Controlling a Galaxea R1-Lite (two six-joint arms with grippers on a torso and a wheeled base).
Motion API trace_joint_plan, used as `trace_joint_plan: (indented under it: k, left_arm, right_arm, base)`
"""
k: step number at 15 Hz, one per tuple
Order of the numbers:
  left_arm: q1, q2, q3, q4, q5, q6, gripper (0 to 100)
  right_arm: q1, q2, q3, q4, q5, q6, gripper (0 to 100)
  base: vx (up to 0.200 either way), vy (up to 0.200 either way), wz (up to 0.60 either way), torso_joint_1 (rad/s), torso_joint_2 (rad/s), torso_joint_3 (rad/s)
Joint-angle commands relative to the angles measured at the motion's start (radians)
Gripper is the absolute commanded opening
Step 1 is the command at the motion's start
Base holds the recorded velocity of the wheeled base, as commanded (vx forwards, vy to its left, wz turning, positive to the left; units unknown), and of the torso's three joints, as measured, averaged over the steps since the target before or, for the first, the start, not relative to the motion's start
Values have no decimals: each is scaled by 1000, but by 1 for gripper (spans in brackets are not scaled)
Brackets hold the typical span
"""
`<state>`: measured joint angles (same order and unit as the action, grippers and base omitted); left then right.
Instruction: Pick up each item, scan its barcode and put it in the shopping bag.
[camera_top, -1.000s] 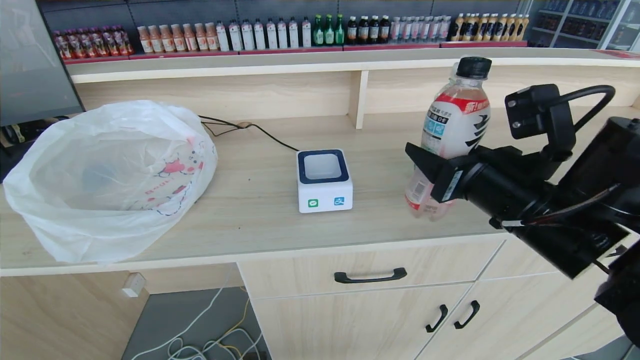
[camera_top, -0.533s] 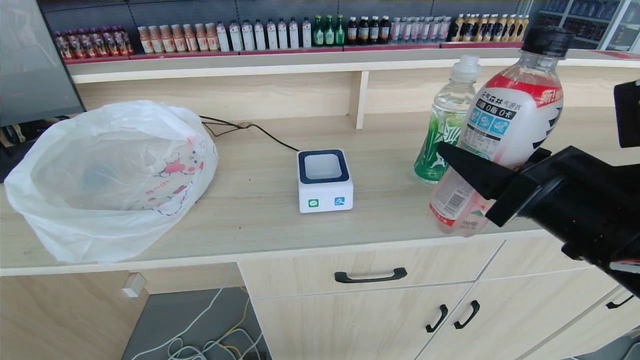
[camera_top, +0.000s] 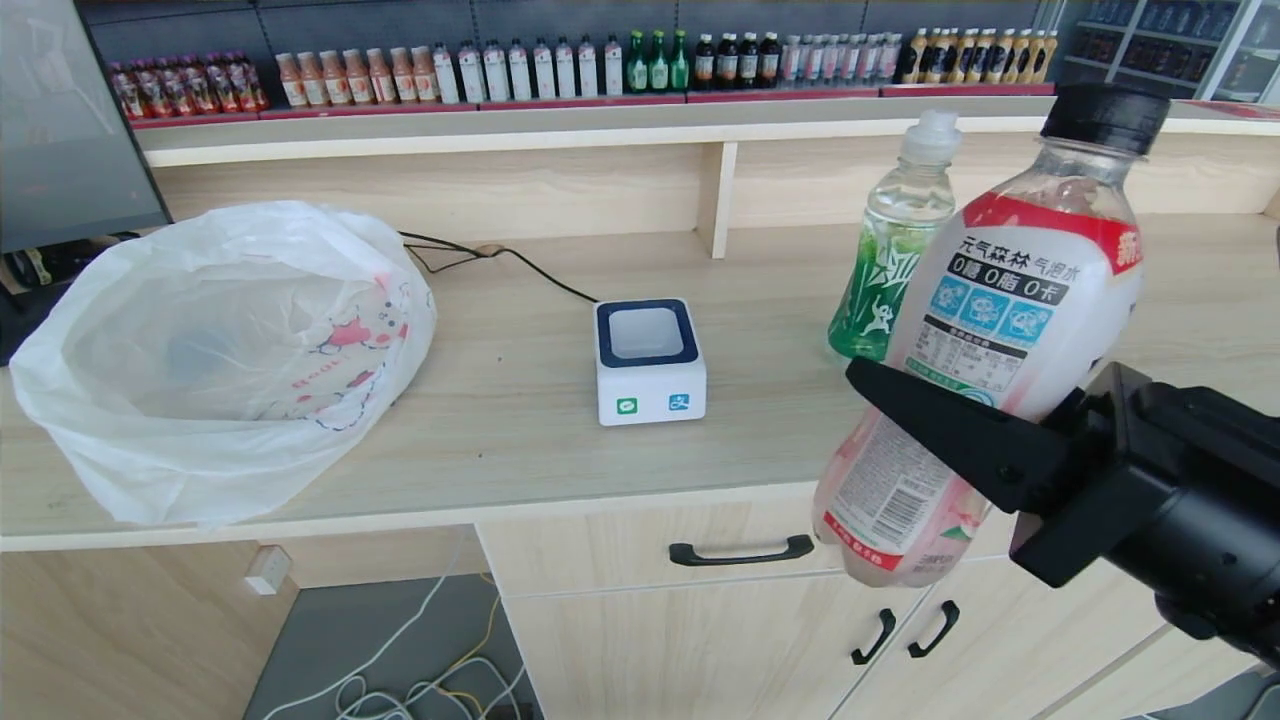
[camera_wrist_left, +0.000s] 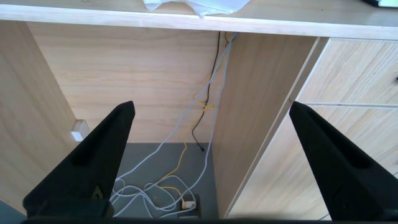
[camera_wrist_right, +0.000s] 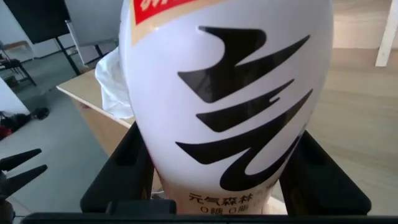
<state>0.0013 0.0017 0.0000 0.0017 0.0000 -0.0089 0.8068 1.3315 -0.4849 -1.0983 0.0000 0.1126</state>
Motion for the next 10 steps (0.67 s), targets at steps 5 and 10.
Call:
trace_joint_plan:
  k: [5,10]
  left_arm:
    - [0,0,0,0,0,0,100]
    - [0,0,0,0,0,0,100]
  right_arm:
    - [5,49,0,0,115,76,0]
    - [52,261,-93,-209,149,308,0]
  base:
    - [0,0,0,0,0,0]
    - [0,0,0,0,0,0]
